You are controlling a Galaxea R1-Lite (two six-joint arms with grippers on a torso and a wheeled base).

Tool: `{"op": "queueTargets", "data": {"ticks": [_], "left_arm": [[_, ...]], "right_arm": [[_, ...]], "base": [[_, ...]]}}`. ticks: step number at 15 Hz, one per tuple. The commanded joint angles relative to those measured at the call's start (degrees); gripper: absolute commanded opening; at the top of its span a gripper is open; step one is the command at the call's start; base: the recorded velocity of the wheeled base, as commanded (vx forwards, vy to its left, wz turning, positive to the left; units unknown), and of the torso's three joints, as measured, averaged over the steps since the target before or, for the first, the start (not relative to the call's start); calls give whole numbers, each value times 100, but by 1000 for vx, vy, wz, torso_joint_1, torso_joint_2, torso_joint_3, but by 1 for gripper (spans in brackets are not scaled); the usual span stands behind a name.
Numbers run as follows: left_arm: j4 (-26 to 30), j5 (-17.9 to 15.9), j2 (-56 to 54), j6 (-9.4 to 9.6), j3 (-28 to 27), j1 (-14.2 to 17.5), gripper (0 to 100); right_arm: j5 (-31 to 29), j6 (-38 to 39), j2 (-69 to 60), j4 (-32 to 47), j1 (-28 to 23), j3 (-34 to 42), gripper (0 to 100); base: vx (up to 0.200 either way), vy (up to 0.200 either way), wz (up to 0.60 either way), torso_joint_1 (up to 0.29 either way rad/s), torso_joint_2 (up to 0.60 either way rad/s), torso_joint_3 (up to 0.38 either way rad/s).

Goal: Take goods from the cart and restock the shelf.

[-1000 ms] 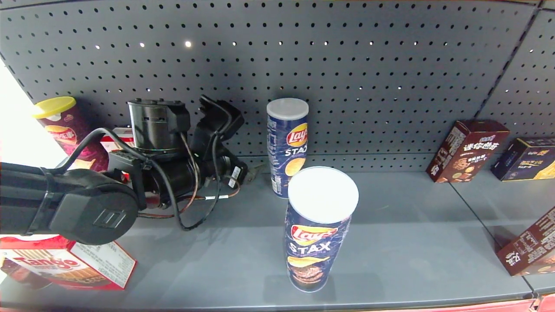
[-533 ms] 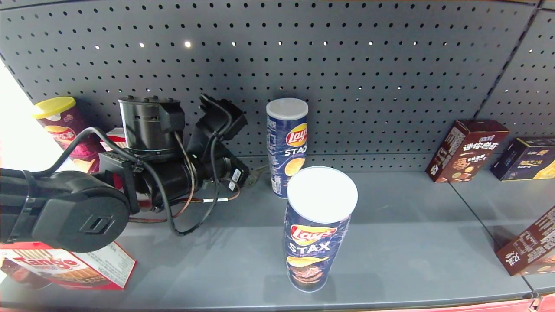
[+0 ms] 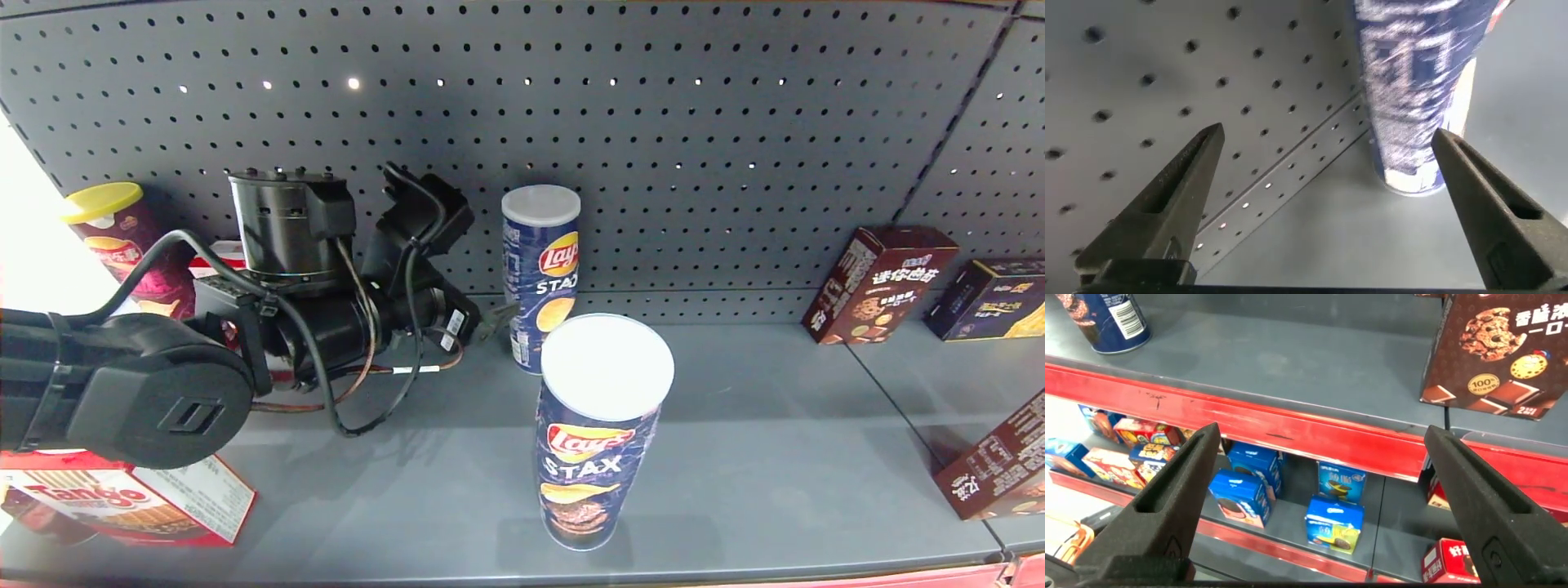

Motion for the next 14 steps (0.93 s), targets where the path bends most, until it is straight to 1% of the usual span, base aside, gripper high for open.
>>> {"op": "queueTargets", "data": {"ticks": [1, 5, 11, 14], "left_arm": [[0, 20, 128, -8, -61, -13, 100], [0, 73, 295, -17, -343, 40, 100], [-9, 99, 277, -17, -299, 110, 100], [-36, 187, 259, -17, -255, 110, 100]], "right_arm": [[0, -4, 7, -2, 1, 0, 100], [0, -4, 7, 7, 1, 0, 100], [0, -4, 7, -2, 1, 0, 100], [0, -4, 7, -2, 1, 0, 100]], "base": [[0, 0, 0, 0, 0, 0], [0, 0, 0, 0, 0, 0], [0, 0, 0, 0, 0, 0], [0, 0, 0, 0, 0, 0]]}}
